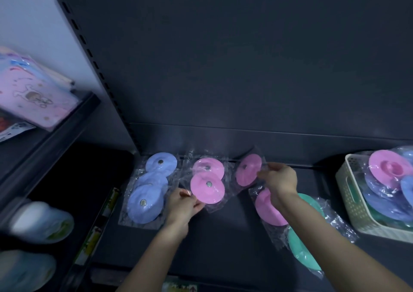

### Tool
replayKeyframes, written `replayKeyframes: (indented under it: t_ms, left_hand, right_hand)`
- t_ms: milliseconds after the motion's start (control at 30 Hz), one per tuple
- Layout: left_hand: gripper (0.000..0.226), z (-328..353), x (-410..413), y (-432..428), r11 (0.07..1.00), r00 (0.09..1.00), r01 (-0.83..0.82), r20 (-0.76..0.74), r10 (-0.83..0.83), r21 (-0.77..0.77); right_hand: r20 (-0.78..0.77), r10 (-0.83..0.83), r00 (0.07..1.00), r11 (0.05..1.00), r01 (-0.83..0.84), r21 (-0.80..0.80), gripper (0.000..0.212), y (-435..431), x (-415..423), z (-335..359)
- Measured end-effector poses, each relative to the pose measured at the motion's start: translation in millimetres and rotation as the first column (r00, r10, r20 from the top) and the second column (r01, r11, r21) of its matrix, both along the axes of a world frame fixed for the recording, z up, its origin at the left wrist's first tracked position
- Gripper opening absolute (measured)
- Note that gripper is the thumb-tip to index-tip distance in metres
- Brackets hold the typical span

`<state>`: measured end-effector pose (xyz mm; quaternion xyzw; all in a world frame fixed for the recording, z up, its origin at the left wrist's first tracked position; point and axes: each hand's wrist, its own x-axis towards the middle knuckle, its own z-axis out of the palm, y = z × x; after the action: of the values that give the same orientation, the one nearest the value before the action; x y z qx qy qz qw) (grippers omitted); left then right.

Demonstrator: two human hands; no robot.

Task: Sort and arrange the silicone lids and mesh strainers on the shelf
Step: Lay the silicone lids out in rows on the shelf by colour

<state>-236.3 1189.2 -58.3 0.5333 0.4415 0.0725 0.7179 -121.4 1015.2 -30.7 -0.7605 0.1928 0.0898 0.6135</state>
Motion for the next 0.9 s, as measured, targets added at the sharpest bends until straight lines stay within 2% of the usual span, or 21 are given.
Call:
replayKeyframes:
  t_ms: [67, 167, 267, 333, 367, 400, 467, 500, 567, 633, 667, 733, 833, 900]
  left_hand:
    - [0.026, -4.0, -2.3, -9.8, 0.994, 0.996, -0.091, 0.016, 0.092, -0.052]
    - [0.023, -12.8, -6.2, -16.7, 0.990, 0.991, -0.130, -0.021, 0.129, -0.059]
    - [0.014, -15.0, -11.4, -14.4, 0.997, 0.988, 0.074, -0.135, -0.073, -0.001]
    - [0.021, -8.4, -16.9, -11.6, 0.969, 0.946, 0.244, -0.230, -0.229, 0.037]
    - [0.029, -4.6, -19.3, -8.8, 0.921, 0.901, 0.360, -0.311, -0.302, 0.149]
    - [0.034, -0.1, -20.8, -6.3, 0.815, 0.839, 0.489, -0.422, -0.343, 0.311]
    - [0.035, 6.8, -22.2, -3.7, 0.446, 0.732, 0.671, -0.623, -0.275, 0.592]
    - [0.032, 9.3, -21.5, -3.6, 0.282, 0.731, 0.682, -0.642, -0.231, 0.675]
    - [0.029, 9.1, -17.1, -1.2, 0.062, 0.758, 0.626, -0.587, -0.284, 0.778]
    - [0.042, 1.6, -12.8, 3.8, -0.114, 0.667, 0.626, -0.605, -0.435, 0.772]
    - [0.053, -3.0, -11.3, 6.1, -0.169, 0.594, 0.659, -0.646, -0.479, 0.732]
    - [0.066, -10.0, -12.1, 8.5, -0.200, 0.505, 0.729, -0.712, -0.487, 0.654]
    - [0.061, -14.9, -19.2, 4.8, -0.196, 0.598, 0.680, -0.689, -0.410, 0.707]
    - [0.055, -16.3, -23.0, 4.5, -0.150, 0.667, 0.631, -0.631, -0.397, 0.761]
  right_hand:
    - [-0.060, -0.006, 0.998, 0.995, 0.012, 0.101, 0.032, -1.3, 0.5, 1.2]
    - [-0.077, 0.024, 0.997, 0.995, -0.016, 0.099, 0.029, -3.2, -1.2, 3.7]
    - [-0.072, 0.035, 0.997, 0.997, -0.030, 0.070, 0.021, -3.9, -4.1, 3.1]
    - [-0.054, 0.031, 0.998, 0.998, -0.028, 0.062, 0.019, -4.7, -5.3, 2.0]
    - [-0.041, 0.028, 0.999, 0.998, -0.025, 0.062, 0.018, -4.8, -6.8, 2.2]
    - [-0.021, 0.021, 1.000, 0.998, -0.020, 0.063, 0.018, -5.1, -8.2, 1.9]
    - [0.036, -0.001, 0.999, 0.998, -0.001, 0.063, 0.019, -5.4, -11.2, 3.5]
    - [0.069, -0.014, 0.998, 0.998, 0.009, 0.064, 0.020, -5.3, -13.3, 5.7]
    - [0.132, -0.048, 0.990, 0.997, 0.039, 0.072, 0.020, -4.7, -17.4, 10.3]
    - [0.180, -0.084, 0.980, 0.994, 0.069, 0.086, 0.018, -3.6, -22.1, 13.9]
    - [0.192, -0.099, 0.976, 0.992, 0.081, 0.098, 0.017, -3.4, -24.6, 15.1]
    - [0.180, -0.123, 0.976, 0.981, 0.092, 0.168, 0.016, -4.0, -30.7, 17.0]
    - [0.039, -0.086, 0.996, 0.904, 0.062, 0.423, 0.022, -4.2, -44.5, 15.7]
    - [-0.050, 0.008, 0.999, 0.850, 0.019, 0.526, 0.024, -1.6, -54.9, 7.0]
